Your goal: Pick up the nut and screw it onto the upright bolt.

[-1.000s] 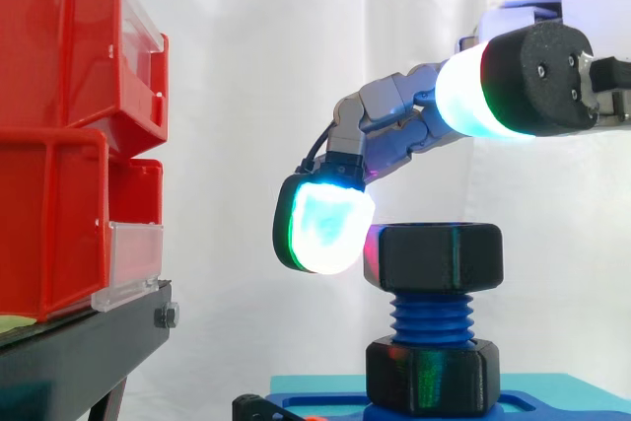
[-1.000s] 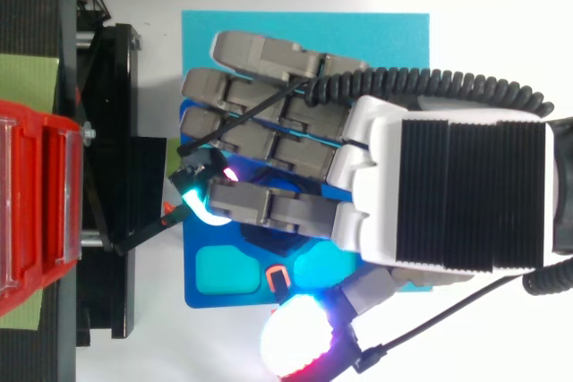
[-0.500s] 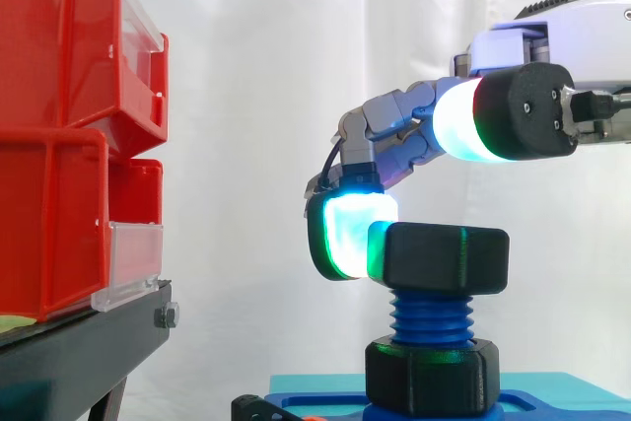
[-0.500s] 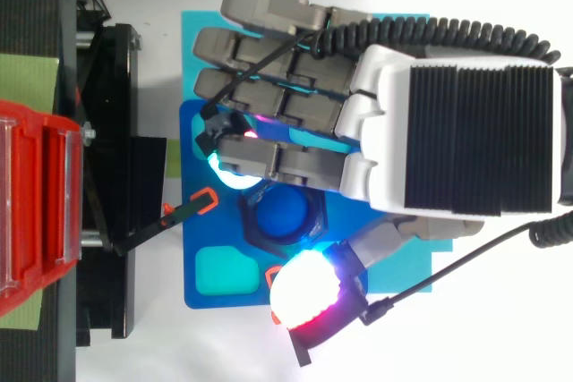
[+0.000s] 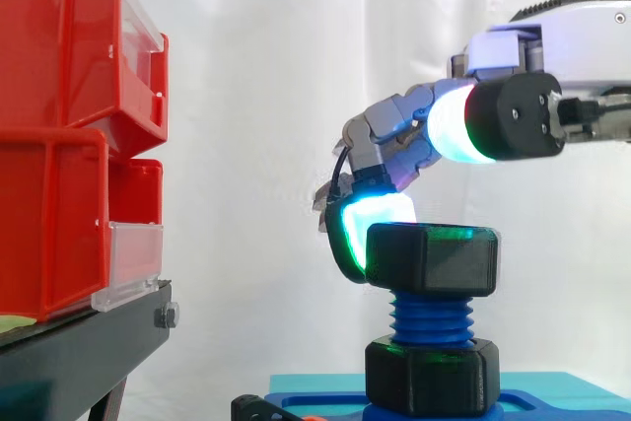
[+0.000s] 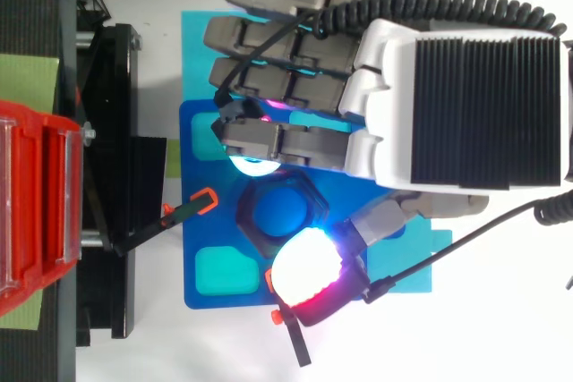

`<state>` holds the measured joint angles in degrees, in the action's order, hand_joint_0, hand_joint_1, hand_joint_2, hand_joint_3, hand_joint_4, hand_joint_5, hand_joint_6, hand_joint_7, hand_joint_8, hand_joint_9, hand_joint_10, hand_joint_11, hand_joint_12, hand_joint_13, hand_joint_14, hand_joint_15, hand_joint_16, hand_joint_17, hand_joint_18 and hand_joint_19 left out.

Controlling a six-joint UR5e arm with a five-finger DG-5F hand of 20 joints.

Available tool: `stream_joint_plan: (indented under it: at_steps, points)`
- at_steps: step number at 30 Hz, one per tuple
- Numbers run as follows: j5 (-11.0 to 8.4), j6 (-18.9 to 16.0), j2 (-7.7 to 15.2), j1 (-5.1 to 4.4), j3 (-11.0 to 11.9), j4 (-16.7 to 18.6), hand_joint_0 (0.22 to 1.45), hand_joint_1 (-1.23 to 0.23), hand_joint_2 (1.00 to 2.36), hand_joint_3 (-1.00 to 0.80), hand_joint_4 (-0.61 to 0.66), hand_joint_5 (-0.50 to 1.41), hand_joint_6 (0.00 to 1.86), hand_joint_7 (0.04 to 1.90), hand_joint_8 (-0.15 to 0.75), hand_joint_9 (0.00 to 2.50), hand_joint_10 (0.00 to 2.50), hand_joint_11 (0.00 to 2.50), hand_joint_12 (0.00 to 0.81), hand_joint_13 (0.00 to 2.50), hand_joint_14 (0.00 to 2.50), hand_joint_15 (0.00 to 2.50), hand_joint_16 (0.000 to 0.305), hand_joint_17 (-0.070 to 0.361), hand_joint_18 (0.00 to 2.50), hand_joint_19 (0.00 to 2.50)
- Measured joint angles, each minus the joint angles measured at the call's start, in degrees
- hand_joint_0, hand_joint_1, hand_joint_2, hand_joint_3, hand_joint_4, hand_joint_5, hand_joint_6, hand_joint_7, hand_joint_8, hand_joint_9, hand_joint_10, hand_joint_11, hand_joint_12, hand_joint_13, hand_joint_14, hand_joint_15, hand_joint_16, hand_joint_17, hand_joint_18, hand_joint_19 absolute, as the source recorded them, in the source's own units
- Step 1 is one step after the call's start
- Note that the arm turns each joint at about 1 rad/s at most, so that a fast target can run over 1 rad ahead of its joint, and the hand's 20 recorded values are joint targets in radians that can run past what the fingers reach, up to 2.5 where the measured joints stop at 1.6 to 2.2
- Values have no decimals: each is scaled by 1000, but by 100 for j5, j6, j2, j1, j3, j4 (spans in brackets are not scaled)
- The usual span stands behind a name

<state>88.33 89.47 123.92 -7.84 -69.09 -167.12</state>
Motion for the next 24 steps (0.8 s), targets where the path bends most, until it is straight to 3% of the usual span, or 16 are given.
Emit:
stream_joint_plan:
  at_steps: [8,17,24]
  points:
    - [117,78,-1,51,299,-249,511,-78,1000,-500,219,-153,502,760,246,582,0,0,256,372,0,0,25,57,11,0]
    - [96,172,25,-13,396,-279,508,-59,1000,-500,215,-146,502,670,232,531,0,0,269,323,0,0,28,62,0,0]
    - [-8,151,140,-108,390,-214,507,-47,1000,-500,231,-122,502,752,236,517,0,0,276,309,0,0,29,65,0,0]
